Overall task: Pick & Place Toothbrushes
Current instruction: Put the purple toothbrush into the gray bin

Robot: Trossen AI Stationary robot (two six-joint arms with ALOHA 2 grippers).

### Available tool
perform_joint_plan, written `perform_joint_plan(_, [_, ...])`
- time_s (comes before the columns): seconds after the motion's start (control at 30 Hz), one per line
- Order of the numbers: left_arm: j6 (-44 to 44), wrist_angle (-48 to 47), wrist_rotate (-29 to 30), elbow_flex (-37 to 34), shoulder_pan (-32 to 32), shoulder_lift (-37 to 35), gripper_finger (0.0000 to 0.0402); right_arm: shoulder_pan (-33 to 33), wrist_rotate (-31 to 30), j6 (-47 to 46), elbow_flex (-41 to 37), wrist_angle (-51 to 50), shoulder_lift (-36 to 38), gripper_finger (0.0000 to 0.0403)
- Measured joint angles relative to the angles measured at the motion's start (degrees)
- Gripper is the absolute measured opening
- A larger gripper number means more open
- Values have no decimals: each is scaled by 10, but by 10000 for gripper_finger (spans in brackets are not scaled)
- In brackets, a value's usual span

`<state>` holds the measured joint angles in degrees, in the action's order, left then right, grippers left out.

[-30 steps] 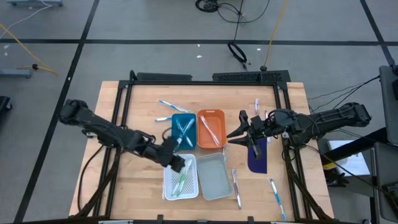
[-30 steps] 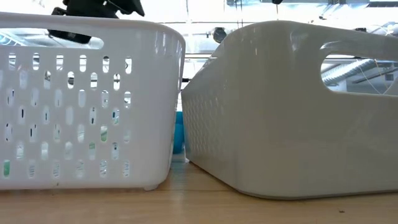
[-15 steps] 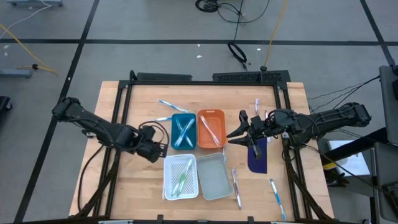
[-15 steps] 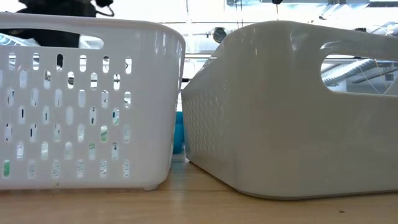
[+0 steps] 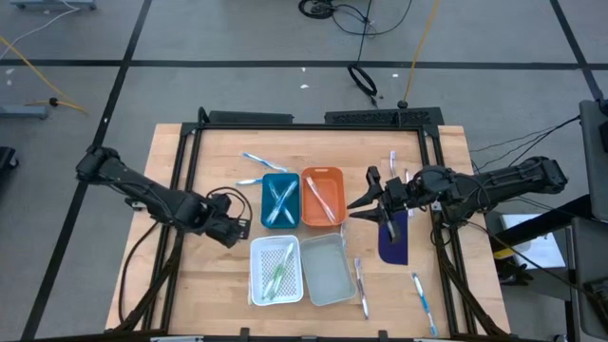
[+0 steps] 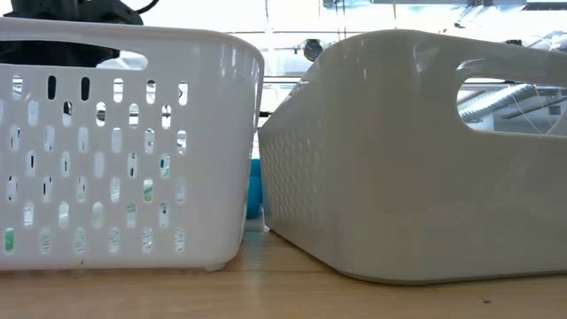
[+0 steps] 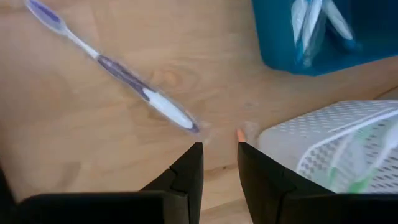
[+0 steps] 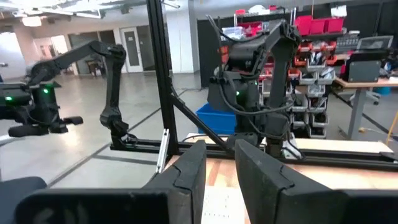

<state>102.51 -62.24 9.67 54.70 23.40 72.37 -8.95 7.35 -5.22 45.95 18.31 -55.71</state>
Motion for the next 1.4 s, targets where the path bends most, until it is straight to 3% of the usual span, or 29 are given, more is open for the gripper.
perform_joint_plan(0.33, [109,24,9,-113,4,-119,97,0,0,-1,0,-33,24,77])
perform_joint_plan(0.63, [189,25,9,-175,4,-144,100,0,0,-1,0,-36,25,77])
perform_joint_plan(1.13, [246,91,11,-220,4,-143,230,0,0,-1,0,-36,24,77])
perform_joint_plan(1.4, [230,190,-16,-221,4,-143,257,0,0,-1,0,-36,24,77])
